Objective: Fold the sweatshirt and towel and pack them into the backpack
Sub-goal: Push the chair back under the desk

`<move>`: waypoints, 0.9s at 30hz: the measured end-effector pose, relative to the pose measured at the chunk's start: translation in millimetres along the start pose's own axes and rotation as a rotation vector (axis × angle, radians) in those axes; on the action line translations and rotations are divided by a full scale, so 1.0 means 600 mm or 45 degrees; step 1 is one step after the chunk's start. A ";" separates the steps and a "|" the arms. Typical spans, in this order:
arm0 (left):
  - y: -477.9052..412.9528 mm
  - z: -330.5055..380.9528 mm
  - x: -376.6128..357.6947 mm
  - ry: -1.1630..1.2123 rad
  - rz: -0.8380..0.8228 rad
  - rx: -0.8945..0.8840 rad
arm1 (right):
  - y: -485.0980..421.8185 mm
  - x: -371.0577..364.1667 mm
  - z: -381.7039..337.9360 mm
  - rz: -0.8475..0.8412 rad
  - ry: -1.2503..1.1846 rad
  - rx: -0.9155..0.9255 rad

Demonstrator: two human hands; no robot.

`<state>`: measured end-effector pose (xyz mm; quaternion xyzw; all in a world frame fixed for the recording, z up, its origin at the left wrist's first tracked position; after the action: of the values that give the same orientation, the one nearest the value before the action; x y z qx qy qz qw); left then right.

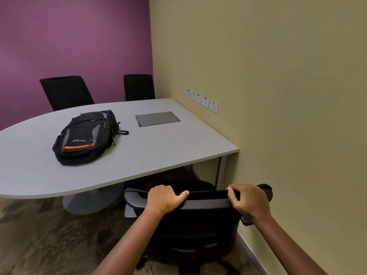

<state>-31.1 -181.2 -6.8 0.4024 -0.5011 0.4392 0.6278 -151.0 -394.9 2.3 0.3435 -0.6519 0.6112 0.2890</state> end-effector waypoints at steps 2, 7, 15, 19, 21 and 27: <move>-0.005 0.004 0.001 0.004 0.022 0.012 | -0.010 -0.005 0.007 0.001 -0.014 0.013; -0.025 0.003 0.002 0.029 0.026 0.083 | -0.042 -0.025 0.021 -0.035 -0.086 0.061; -0.070 0.001 0.007 0.034 0.070 0.186 | -0.105 -0.079 0.053 -0.108 -0.179 0.095; -0.091 -0.002 0.011 0.036 0.130 0.218 | -0.142 -0.105 0.063 -0.142 -0.198 0.126; -0.100 -0.007 0.011 0.067 0.189 0.229 | -0.160 -0.119 0.067 -0.153 -0.198 0.140; -0.136 -0.015 0.018 0.116 0.293 0.283 | -0.214 -0.159 0.084 -0.167 -0.151 0.123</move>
<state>50.3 -194.7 -3.3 0.3888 -0.4632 0.5787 0.5472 11.0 -437.9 -1.2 0.4344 -0.6138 0.6002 0.2725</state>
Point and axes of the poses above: each hand's wrist, its own y-axis away from the middle knuckle, its own x-axis out of the back of the hand, z = x × y, the point moved 2 cm from there along -y, towards the middle knuckle, and after that the axes turned 14 degrees about x, right-handed, at the moved point
